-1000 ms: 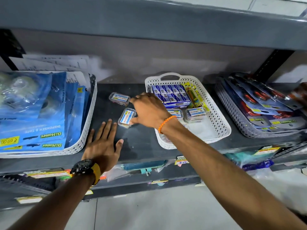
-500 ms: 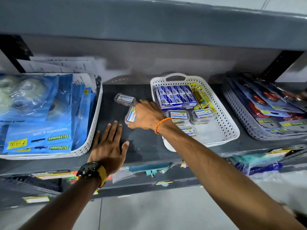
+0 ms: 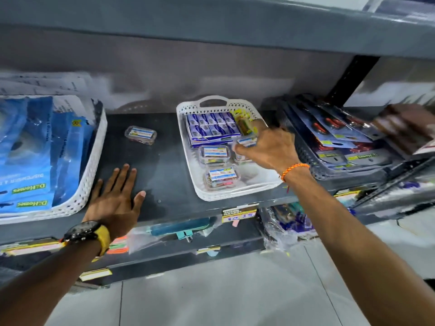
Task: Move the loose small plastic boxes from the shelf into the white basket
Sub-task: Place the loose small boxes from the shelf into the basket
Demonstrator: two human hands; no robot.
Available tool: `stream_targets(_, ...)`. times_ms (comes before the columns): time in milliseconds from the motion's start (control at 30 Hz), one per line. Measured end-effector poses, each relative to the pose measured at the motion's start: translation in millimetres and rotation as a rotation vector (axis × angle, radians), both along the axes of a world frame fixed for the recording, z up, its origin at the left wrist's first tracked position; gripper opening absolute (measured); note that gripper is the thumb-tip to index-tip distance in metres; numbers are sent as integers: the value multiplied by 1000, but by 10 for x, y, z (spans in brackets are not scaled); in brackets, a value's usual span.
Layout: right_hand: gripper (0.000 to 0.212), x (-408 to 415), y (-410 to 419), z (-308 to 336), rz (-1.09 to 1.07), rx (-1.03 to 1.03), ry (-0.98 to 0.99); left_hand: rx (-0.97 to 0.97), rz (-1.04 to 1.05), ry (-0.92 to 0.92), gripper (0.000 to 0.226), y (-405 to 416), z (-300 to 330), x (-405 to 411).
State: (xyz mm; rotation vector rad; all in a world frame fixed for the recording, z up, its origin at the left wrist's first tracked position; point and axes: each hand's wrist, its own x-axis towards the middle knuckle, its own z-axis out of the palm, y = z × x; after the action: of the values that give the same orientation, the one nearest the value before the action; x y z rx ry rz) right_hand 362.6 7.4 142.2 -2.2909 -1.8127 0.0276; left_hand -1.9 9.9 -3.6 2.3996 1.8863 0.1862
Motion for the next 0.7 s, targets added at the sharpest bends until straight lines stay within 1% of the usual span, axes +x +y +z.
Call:
stream_targets(100,75,173,-148,-104,-93,-109,-99,-9,6,-1,77,7,-1,18)
stream_targets(233,69,213,-192,-240,-132,-234,-174,-16,-4,11,78,0,16,21)
stream_targets(300,66,205,-182,-310,-139,-257,-165,-17,-2,12,78,-5,31,31)
stream_targets(467,71,137,-130,-364,-129,-301,-217,-7,-2,17,77,-11,32,29)
stream_targets(700,74,113,-160,-317,-115,-366,-240,-4,-6,27,78,-15,36,37)
